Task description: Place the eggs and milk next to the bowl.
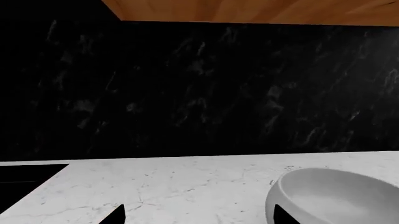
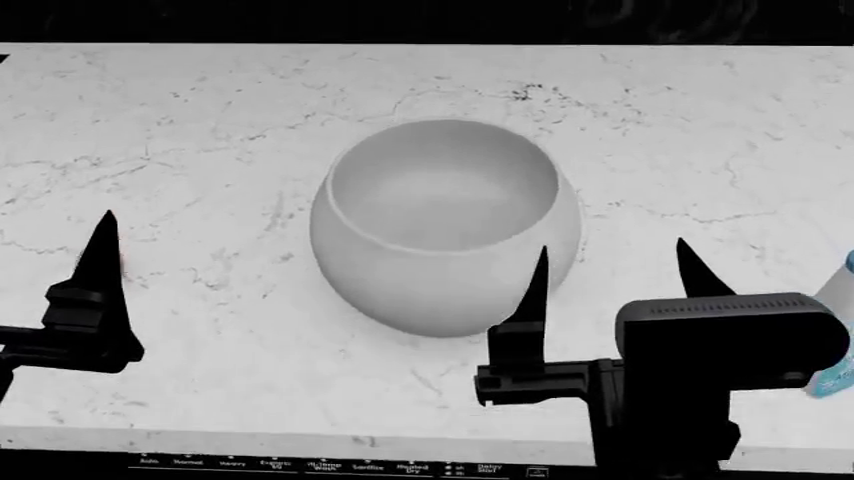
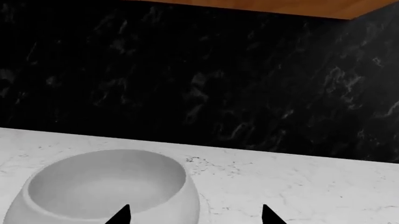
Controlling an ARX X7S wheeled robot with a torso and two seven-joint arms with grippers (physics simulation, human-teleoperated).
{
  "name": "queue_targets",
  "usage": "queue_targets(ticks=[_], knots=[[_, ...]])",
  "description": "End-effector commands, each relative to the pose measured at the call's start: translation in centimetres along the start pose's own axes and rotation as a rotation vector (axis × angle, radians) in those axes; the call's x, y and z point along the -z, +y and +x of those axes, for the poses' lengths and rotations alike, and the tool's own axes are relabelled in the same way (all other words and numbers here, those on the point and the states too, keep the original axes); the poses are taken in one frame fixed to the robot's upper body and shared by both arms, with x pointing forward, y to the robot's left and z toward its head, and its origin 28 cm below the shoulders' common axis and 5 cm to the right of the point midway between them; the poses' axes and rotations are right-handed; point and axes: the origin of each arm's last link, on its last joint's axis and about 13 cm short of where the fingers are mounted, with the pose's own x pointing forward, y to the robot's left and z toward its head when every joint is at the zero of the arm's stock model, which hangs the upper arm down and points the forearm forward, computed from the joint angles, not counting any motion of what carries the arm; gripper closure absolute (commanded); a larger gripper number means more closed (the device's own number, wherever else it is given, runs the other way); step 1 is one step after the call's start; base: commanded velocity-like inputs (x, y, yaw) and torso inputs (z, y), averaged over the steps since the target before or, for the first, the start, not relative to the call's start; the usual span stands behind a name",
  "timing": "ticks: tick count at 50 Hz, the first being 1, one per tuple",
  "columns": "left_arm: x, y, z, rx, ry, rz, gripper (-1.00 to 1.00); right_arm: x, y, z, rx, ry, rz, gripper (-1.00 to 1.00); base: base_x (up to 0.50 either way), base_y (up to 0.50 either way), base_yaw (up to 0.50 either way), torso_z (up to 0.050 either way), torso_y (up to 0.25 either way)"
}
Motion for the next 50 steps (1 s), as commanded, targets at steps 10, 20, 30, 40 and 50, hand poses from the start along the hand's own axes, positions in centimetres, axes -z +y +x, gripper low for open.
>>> queue_targets(ticks=[10, 20, 30, 40, 50], knots=[[0.1, 0.0, 0.0, -0.010, 0.007, 0.001, -1.00, 0.0, 0.0, 0.0, 0.002, 0.000, 0.004, -1.00, 0.27, 0.00, 0.00, 0.000, 0.000], [-0.1, 0.0, 0.2, -0.020, 0.000, -0.003, -1.00, 0.0, -0.1, 0.0, 0.012, -0.007, 0.010, -1.00, 0.21, 0.00, 0.00, 0.000, 0.000], [-0.4, 0.0, 0.0, -0.029, 0.025, -0.020, -1.00, 0.0, 0.0, -0.1, 0.007, -0.011, 0.016, -1.00, 0.00, 0.00, 0.00, 0.000, 0.000], [-0.7, 0.5, -0.7, -0.076, 0.153, 0.020, -1.00, 0.0, 0.0, -0.2, 0.008, -0.010, 0.018, -1.00, 0.00, 0.00, 0.00, 0.000, 0.000], [-0.5, 0.8, -1.5, -0.105, 0.305, 0.024, -1.00, 0.4, -0.2, -0.4, 0.015, -0.010, 0.027, -1.00, 0.00, 0.00, 0.00, 0.000, 0.000]])
